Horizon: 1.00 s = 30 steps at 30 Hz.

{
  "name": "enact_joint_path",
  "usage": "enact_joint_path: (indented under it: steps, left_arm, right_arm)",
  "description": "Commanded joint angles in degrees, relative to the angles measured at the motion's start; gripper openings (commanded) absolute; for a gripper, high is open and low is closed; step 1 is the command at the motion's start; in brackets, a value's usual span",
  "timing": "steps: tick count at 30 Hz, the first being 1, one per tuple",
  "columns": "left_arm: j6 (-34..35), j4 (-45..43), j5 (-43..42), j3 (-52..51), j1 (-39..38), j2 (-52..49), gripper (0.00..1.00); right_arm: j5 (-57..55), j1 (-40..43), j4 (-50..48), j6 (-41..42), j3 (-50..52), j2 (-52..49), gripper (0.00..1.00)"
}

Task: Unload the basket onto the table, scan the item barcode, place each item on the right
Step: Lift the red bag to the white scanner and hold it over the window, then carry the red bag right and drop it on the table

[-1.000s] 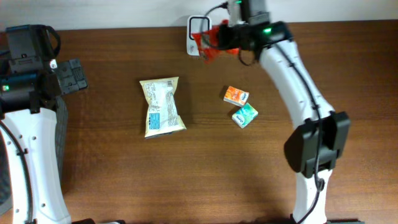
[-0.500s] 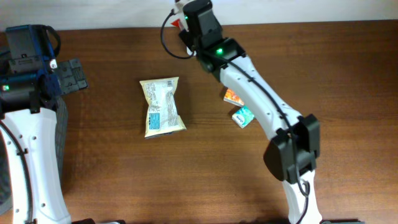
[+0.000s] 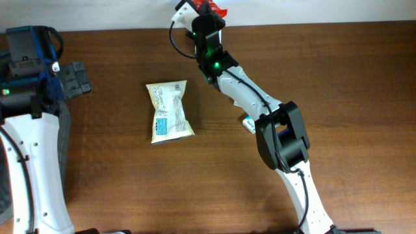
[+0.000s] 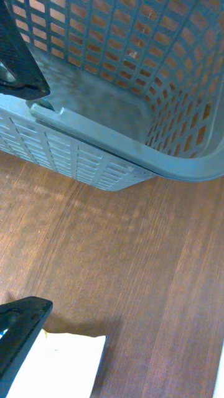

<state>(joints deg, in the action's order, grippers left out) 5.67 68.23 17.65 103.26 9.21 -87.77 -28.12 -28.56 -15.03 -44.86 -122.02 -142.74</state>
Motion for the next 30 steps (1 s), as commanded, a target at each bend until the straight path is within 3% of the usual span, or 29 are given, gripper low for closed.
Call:
enact_joint_path:
  steps: [1,19,21,24,28,30]
  left_arm:
    - [0.74,-0.02,0.61,-0.11,0.07,-0.09,0.99]
    - [0.74,-0.04,0.59,-0.11,0.04,-0.09,0.99]
    - [0.74,-0.02,0.61,-0.11,0.04,-0.07,0.99]
    - [0.74,-0.04,0.59,-0.11,0.04,-0.09,0.99]
    - [0.74,-0.02,0.61,-0.11,0.04,-0.09,0.99]
    - [0.74,-0.02,0.59,-0.11,0.04,-0.07,0.99]
  right_arm:
    - [0.7,0.33,-2.16,-0.17,-1.05,-0.07,0.04]
    - [3.06,0.46,0.66,1.46,-1.05,0.55,0.04]
    - [3.93,0.46,2.25,8.33,-1.05,3.1,0.04]
    - [8.31,0.46,12.41,16.09,-1.05,9.99,0.04]
    - [20.9,2.69,34.95,40.85,-1.05,22.67,0.04]
    - [30.69,6.62,51.6,55.39,-1.05,30.77,0.04]
